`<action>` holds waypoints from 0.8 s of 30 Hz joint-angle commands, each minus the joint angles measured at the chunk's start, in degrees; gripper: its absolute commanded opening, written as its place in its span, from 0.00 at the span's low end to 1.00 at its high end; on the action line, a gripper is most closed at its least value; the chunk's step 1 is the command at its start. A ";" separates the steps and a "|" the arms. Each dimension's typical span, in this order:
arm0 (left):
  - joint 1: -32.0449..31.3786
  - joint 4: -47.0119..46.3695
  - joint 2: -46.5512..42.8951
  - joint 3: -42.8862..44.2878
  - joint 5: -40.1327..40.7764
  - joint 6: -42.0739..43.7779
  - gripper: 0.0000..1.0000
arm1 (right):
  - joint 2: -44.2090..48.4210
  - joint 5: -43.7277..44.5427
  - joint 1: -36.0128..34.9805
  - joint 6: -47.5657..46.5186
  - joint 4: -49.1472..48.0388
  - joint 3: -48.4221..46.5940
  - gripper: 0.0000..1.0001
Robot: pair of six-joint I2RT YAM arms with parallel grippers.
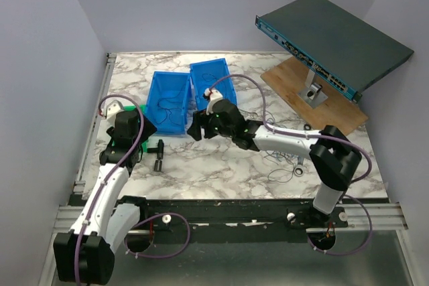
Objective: Untangle the cables
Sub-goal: Place the cable in the bin.
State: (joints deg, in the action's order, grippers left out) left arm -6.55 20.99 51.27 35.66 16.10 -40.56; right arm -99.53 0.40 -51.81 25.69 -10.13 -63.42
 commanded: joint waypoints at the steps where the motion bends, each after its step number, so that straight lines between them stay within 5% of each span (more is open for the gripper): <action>1: 3.24 -6.71 -5.88 -4.79 -0.48 -2.27 0.76 | -5.56 0.77 -3.16 0.64 1.25 -8.93 0.71; 7: 7.53 -11.36 -3.08 -7.49 -6.00 -3.03 0.75 | -13.83 14.28 -4.45 4.41 8.18 -19.09 0.76; 16: 7.81 -19.32 5.18 -7.93 -14.02 1.42 0.62 | -19.72 22.39 -4.44 4.52 12.60 -24.95 0.63; 24: 7.84 -22.76 12.10 -5.22 -18.98 4.08 0.53 | -20.21 31.11 -3.99 2.20 15.25 -27.00 0.42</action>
State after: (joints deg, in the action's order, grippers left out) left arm 1.02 2.37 60.73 27.77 2.37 -38.63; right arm -118.98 23.81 -56.27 29.52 2.52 -88.36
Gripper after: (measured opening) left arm 0.548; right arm 0.452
